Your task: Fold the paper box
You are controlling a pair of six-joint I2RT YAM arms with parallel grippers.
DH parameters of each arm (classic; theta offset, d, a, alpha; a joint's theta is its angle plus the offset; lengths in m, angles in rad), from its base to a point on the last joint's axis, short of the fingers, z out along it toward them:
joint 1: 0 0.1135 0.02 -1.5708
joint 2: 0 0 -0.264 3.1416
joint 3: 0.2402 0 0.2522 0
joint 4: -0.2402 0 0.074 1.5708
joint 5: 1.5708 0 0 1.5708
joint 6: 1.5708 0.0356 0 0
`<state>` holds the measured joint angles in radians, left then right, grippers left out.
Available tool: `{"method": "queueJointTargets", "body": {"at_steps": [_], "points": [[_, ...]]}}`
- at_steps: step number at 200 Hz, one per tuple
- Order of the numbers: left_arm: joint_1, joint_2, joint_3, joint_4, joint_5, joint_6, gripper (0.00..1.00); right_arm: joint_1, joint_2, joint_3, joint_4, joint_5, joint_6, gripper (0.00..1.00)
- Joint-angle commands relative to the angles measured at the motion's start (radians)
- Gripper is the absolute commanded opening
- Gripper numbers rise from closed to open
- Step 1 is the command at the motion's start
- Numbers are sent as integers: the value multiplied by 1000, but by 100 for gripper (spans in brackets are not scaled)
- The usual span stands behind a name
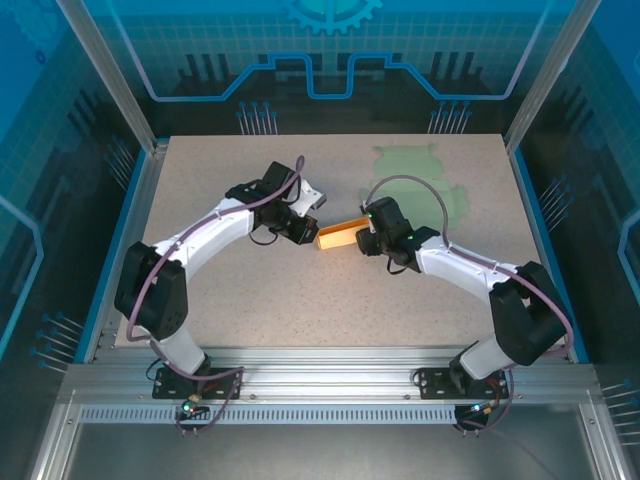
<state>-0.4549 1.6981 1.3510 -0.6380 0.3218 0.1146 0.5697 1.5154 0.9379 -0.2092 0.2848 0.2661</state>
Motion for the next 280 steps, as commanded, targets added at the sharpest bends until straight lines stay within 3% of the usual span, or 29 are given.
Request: {"method": "queueJointTargets", "body": {"at_steps": [1,58,165,217,280], "points": [[20,39,55,-89,43,10,0,-20,21,42,27,-48,1,49],[75,121,152,-189,148,-13,0,-51,68,110,27,-105,-9,48],[124,254,329,-342,181,18,0,-80,255,300,-62,-164,-25,50],[151,239,344,-312,183,-47,0,-87,293,332,-97,-165,-54,48],[151,252,399,-328,262,-128,0,-78,320,321,-88,-147,-73,45]]}}
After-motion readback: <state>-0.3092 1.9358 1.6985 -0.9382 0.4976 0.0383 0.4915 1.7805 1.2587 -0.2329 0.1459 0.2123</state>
